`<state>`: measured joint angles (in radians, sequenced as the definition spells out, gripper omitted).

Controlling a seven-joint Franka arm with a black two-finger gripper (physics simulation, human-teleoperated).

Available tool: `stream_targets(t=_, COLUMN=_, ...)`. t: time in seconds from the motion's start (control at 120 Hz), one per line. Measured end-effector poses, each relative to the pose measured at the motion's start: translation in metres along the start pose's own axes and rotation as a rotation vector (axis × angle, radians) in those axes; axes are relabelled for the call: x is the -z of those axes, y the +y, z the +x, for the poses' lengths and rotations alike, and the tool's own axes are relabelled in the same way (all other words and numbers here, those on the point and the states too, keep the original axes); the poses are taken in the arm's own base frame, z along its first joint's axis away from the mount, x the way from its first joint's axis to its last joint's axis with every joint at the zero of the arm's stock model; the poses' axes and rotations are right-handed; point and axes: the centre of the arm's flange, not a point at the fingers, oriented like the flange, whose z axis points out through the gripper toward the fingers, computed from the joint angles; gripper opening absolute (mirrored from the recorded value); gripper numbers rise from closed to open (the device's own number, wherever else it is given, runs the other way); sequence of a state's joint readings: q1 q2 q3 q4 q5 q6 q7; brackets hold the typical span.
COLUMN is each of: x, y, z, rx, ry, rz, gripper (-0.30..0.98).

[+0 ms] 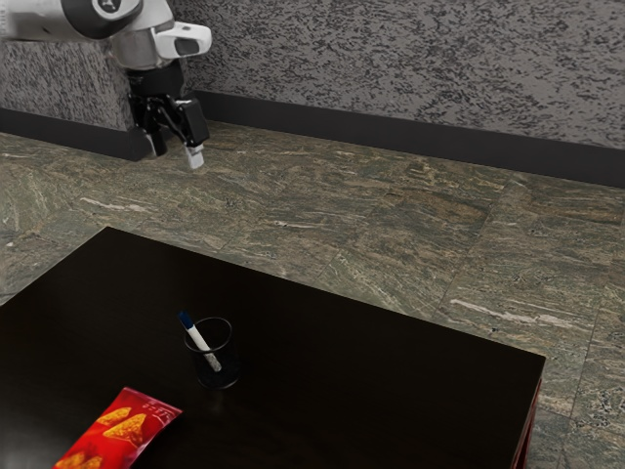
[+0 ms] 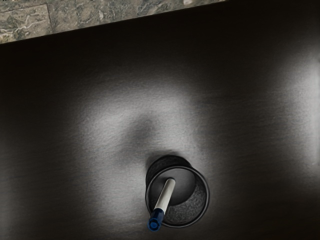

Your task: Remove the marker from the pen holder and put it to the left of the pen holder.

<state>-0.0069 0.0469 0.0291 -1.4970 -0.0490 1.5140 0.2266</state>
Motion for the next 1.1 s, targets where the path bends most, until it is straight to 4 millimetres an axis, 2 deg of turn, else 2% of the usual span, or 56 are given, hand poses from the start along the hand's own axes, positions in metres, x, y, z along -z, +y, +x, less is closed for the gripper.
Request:
stream_targets(t=0.208, x=0.003, y=-0.002, z=-0.003, rx=-0.004, ry=0.006, rz=0.001, gripper=0.69)
stream_targets(t=0.258, x=-0.005, y=-0.002, z=-0.011, rx=-0.003, ry=-0.008, rz=-0.007, gripper=0.69)
stream_targets(t=0.367, x=-0.045, y=-0.001, z=-0.040, rx=0.011, ry=-0.033, rz=-0.058, gripper=0.69)
stream_targets(t=0.467, x=-0.093, y=-0.033, z=-0.071, rx=0.096, ry=-0.051, rz=-0.117, gripper=0.69)
stream_targets(t=0.592, x=-0.133, y=-0.037, z=-0.080, rx=0.118, ry=-0.068, rz=-0.147, gripper=0.69)
stream_targets(t=0.708, x=-0.182, y=-0.036, z=-0.085, rx=0.136, ry=-0.091, rz=-0.171, gripper=0.69)
stream_targets(t=0.8, x=-0.203, y=-0.037, z=-0.087, rx=0.147, ry=-0.078, rz=-0.175, gripper=0.69)
stream_targets(t=0.908, x=-0.214, y=-0.035, z=-0.093, rx=0.162, ry=-0.046, rz=-0.187, gripper=0.69)
stream_targets(t=1.1, x=-0.243, y=-0.035, z=-0.085, rx=0.178, ry=-0.057, rz=-0.213, gripper=0.69)
